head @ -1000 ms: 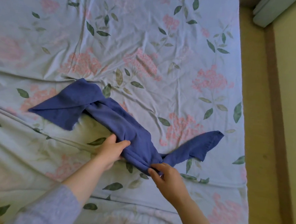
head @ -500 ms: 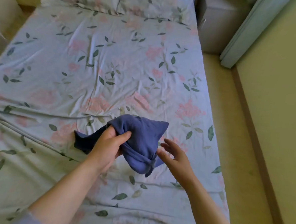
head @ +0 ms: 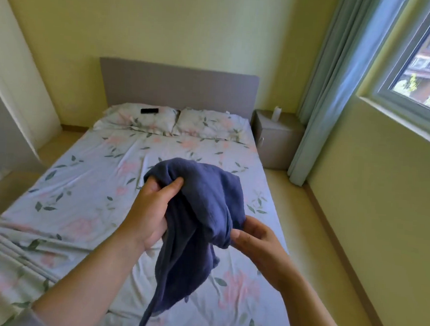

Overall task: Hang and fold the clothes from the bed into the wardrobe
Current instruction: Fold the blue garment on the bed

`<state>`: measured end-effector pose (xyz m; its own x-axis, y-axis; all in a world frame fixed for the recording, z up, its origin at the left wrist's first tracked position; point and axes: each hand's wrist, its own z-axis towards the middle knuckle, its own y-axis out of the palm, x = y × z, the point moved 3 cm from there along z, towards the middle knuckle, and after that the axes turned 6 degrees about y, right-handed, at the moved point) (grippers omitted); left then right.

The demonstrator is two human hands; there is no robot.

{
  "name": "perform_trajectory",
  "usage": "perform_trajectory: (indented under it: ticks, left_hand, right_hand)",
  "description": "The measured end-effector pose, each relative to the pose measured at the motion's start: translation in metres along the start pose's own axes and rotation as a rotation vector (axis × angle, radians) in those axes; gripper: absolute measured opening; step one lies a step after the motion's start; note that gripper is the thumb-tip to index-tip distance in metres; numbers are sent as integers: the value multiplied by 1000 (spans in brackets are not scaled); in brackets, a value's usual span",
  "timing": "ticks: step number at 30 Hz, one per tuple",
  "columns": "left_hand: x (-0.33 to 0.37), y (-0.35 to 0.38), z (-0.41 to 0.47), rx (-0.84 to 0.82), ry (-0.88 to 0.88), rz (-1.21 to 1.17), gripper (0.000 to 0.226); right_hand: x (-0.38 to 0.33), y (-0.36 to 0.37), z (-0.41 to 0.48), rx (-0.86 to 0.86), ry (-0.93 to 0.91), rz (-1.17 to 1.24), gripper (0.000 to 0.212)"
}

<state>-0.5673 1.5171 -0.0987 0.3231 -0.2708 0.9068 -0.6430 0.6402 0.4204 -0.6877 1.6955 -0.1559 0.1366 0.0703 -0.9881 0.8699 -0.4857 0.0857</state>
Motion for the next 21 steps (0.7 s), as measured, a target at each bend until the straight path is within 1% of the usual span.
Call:
perform_trajectory:
  ticks: [2,4,5,6,8,9,11,12,13,14,16,19,21]
  left_hand:
    - [16,5,1,-1,40,-14,24]
    - [25,8,3,-24,59,35,23]
    - [28,7,4,-38,59,89,22]
    - [31,4,5,-45,58,165,22]
    - [35,-5,7,-36,70,387,21]
    - [36,-11,8,-34,65,535,23]
    - [36,-23,8,-66,57,888,36]
    - [36,-27,7,-93,65,1029,39]
    - [36,-29,6,-115,90,1116,37]
    - [38,-28,3,-130,120,1145,32]
    - [47,-20,-2,-162,159,1106,30]
    - [60,1,-7,-262,198,973,34]
    - [69,16,-13,-292,222,882,34]
  right_hand:
    - [-16,4,-6,12,-68,-17,39]
    - [-33,3,-8,159,-194,-76,16]
    - [-42,1,-9,248,-260,-78,11]
    - [-53,-1,-9,324,-312,-54,14]
    - [-81,-6,-8,385,-396,-31,15]
    - [-97,-8,-8,404,-435,-86,13]
    - [-127,-9,-4,438,-482,-270,12]
    - [-140,-8,-1,439,-475,-341,12]
    - [-153,-6,2,431,-459,-406,11]
    - [-164,-5,4,416,-443,-470,11]
    - [-184,-1,8,368,-389,-560,13]
    - [-202,6,12,260,-239,-546,9]
    - [-208,11,13,250,-171,-539,7]
